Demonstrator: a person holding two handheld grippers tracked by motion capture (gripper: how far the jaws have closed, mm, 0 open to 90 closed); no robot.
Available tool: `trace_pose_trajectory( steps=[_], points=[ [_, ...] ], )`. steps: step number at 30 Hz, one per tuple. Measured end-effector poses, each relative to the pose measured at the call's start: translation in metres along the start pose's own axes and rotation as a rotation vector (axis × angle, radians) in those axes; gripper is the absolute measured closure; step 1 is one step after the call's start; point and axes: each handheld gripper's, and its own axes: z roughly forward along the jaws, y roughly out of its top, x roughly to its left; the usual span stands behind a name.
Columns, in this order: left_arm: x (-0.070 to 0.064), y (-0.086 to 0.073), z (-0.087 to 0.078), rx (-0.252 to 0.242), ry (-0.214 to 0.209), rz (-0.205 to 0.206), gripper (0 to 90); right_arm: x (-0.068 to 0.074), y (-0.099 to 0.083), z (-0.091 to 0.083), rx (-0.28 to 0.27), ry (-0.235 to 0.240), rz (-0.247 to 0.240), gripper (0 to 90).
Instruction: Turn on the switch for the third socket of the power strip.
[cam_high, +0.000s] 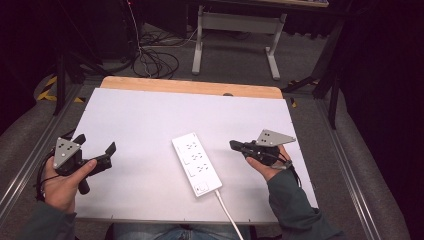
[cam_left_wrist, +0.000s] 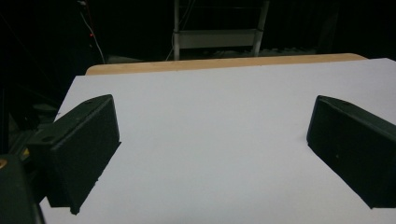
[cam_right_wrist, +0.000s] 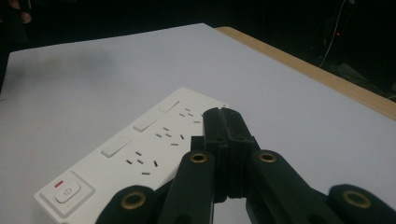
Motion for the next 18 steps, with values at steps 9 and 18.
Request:
trace_pose_trajectory(
  steps=[9, 18],
  points=[
    [0.0008, -0.0003, 0.0004, 0.003, 0.001, -0.004, 3.1, -0.0003, -0.0014, -0.0005, -0.004, 0.001, 0.008, 76.4],
    [0.0006, -0.0001, 0.0002, -0.001, 0.002, -0.004, 3.1, -0.0034, -0.0017, -0.002, -0.023, -0.012, 0.028, 47.2]
  ],
)
